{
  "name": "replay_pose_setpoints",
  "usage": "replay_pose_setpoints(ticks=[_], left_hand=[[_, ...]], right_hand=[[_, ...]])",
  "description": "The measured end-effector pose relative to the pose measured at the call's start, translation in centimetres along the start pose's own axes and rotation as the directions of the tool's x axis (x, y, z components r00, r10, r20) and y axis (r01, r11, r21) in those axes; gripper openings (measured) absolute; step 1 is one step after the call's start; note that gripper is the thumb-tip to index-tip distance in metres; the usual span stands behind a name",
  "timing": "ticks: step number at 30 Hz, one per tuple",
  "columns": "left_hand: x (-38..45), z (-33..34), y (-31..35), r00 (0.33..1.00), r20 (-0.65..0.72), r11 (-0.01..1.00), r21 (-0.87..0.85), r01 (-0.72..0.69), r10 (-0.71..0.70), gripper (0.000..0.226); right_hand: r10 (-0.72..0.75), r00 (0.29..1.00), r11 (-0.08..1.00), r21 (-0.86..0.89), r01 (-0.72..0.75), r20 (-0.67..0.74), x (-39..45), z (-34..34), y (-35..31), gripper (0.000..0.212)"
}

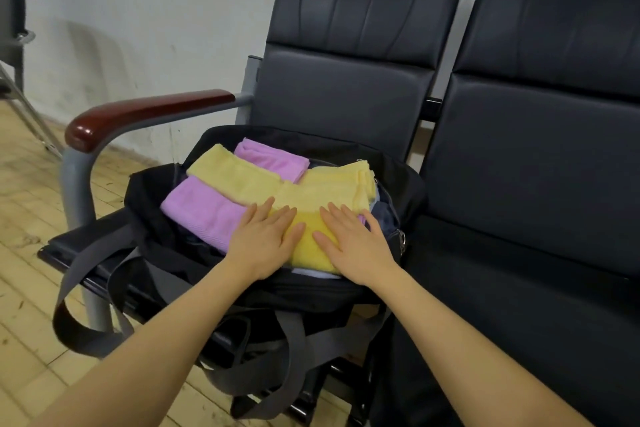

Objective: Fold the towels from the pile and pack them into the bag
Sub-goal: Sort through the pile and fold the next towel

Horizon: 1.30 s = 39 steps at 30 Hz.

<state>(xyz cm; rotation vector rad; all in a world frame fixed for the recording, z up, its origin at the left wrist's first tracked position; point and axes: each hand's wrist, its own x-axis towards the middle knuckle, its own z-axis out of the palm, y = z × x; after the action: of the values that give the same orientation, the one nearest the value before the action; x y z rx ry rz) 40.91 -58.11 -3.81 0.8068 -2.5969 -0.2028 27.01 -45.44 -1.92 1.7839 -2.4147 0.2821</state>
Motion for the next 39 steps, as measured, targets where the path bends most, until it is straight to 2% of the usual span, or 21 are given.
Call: replay_pose_setpoints(ticks=[3,7,13,15,18,23,27,32,39], left_hand=[[1.3,0.5,-0.3,0.976,0.199,0.994,0.084,0.070,-0.086,0.062],[3.5,1.4,-0.8,0.946,0.293,0.986,0.129,0.102,-0.136,0.058],[4.1,0.4,-0.7,0.922,0.366,0.979,0.195,0.057,-0.126,0.060],[3.6,-0.7,-0.2,0.942,0.318,0.975,0.221,0.037,-0.108,0.062],[2.3,-2.0,0.6,0.986,0.157,0.979,0.202,0.029,-0.061,0.065],[0.3,-3.8,3.7,0.999,-0.031,0.977,0.212,-0.034,0.042,0.082],[-0.4,-4.3,9.4,0.985,-0.026,0.975,0.149,-0.164,0.169,0.066],[-0.2,-1.5,20.6,0.927,0.018,0.924,0.072,-0.375,0.374,0.049],[-0.8,5.1,38.8,0.808,0.089,0.813,-0.056,-0.580,0.582,0.047]], right_hand=[[0.035,0.996,0.999,-0.012,-0.034,0.079,0.5,0.5,0.3,0.062],[0.113,0.984,0.994,-0.002,-0.113,0.137,2.2,1.2,0.4,0.061],[0.112,0.980,0.994,-0.026,-0.109,0.167,2.4,0.7,0.4,0.061],[0.109,0.976,0.994,-0.021,-0.108,0.187,1.9,0.0,0.4,0.062],[0.119,0.976,0.991,0.047,-0.129,0.182,1.1,-1.4,0.2,0.060],[0.166,0.986,0.968,0.187,-0.165,0.009,-1.7,-3.2,0.1,0.053],[0.211,0.966,0.963,0.199,-0.180,-0.148,-6.4,-4.9,3.1,0.046],[0.353,0.922,0.931,0.154,-0.330,-0.161,-15.3,-6.8,11.0,0.046],[0.609,0.769,0.788,0.041,-0.614,-0.195,-30.1,-10.0,24.2,0.043]])
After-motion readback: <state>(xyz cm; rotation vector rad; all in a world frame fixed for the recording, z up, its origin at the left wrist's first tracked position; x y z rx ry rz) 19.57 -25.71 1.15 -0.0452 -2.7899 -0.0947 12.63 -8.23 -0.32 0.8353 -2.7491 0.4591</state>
